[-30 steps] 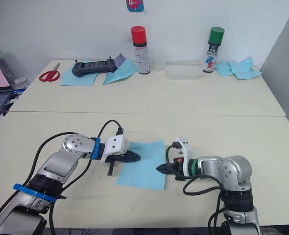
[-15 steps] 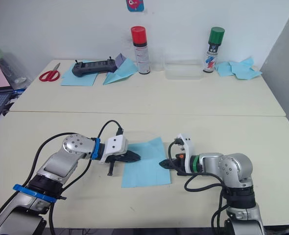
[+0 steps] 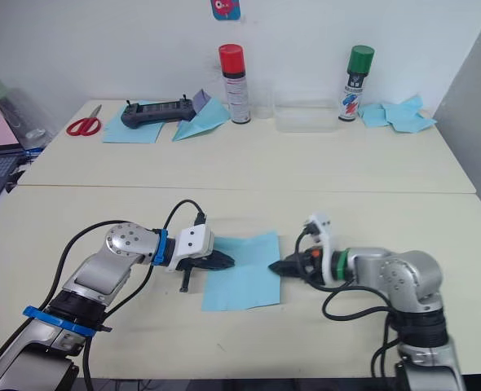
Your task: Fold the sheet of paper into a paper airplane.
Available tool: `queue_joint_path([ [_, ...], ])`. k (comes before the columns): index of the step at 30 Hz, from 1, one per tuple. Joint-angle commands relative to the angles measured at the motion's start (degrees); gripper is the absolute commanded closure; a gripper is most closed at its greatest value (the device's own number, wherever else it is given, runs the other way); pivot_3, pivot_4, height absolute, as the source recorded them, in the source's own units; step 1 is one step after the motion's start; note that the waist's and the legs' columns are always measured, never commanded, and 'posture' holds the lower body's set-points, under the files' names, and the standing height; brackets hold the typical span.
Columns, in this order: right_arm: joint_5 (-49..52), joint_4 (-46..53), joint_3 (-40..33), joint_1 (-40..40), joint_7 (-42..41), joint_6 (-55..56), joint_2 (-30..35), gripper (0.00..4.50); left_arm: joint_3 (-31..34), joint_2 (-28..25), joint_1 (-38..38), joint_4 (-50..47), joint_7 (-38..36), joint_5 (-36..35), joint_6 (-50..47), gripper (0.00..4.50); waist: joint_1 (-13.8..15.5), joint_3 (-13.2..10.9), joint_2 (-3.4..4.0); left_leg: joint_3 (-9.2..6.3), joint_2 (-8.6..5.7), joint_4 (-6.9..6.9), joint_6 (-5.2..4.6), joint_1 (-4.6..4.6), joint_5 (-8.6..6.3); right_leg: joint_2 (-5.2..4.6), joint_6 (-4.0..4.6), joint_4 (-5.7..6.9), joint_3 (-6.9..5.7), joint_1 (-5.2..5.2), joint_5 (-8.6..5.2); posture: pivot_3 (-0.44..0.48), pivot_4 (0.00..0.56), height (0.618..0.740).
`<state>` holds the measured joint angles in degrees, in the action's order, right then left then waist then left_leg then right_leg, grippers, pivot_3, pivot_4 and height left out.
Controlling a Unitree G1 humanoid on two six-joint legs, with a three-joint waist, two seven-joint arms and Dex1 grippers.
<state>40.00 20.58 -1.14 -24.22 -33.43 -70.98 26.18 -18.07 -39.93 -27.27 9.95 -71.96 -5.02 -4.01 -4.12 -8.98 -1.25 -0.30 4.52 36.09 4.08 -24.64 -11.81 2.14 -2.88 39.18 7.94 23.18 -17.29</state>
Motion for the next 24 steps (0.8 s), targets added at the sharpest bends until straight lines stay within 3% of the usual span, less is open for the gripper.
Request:
queue_joint_path([
  [1, -3.09, 2.47, 3.27, -2.67, -5.22, 14.66, -1.51, 1.68, -2.71, 0.19, 1.13, 3.73, 0.09, 4.14, 2.5, 4.5, -0.03, 0.04, 0.05, 0.0, 0.01, -0.01, 0.0, 0.03, 0.0, 0.01, 0.0, 0.01, 0.0, -0.01, 0.0, 0.0, 0.15, 0.74],
  [8, -16.18, -5.84, 19.03, -1.52, -7.16, 32.36, -6.35, 4.28, -2.74, 0.63, -0.96, 8.16, -0.24, 5.37, 6.65, 4.5, 0.42, 0.11, 0.11, 0.02, 0.0, 0.04, -0.01, 0.09, 0.01, 0.02, 0.0, 0.04, 0.03, -0.08, 0.0, 0.0, 0.15, 0.74],
  [9, -18.08, -7.95, 20.23, -1.24, -6.89, 34.37, -6.67, 4.49, -2.68, 0.63, -1.16, 8.4, -0.31, 5.29, 6.75, 4.5, 0.58, 0.11, 0.11, 0.03, 0.0, 0.07, -0.01, 0.09, 0.01, 0.02, -0.01, 0.04, 0.04, -0.08, 0.02, 0.0, 0.15, 0.74],
  [18, -27.77, -15.98, 23.42, 1.33, -5.57, 42.26, -6.66, 4.49, -0.41, 1.19, 0.15, 5.99, 2.05, 3.61, 5.6, 4.5, 0.82, 0.12, 0.08, 0.24, 0.0, 0.13, -0.05, 0.31, 0.06, 0.06, 0.01, 0.55, 0.27, 0.0, 0.0, 0.0, 0.15, 0.74],
  [20, -28.82, -16.9, 23.87, 2.47, -5.67, 41.37, -6.19, 4.49, 3.4, 3.2, 2.22, 2.28, 6.66, 0.16, -0.91, 4.5, 0.79, 0.12, 0.08, 0.29, 0.0, 0.13, -0.06, 0.42, 0.07, 0.07, 0.01, 0.65, 0.33, -0.01, -0.02, 0.0, 0.15, 0.74],
  [24, -29.3, -17.5, 23.32, 3.24, -5.32, 40.73, -6.92, 4.49, 8.35, 4.65, 3.72, 0.86, 14.71, 0.28, -5.89, 4.5, 0.89, 0.11, 0.02, 0.33, 0.01, 0.14, -0.07, 0.52, 0.08, 0.07, 0.01, 0.73, 0.38, -0.06, -0.04, 0.0, 0.15, 0.74],
])
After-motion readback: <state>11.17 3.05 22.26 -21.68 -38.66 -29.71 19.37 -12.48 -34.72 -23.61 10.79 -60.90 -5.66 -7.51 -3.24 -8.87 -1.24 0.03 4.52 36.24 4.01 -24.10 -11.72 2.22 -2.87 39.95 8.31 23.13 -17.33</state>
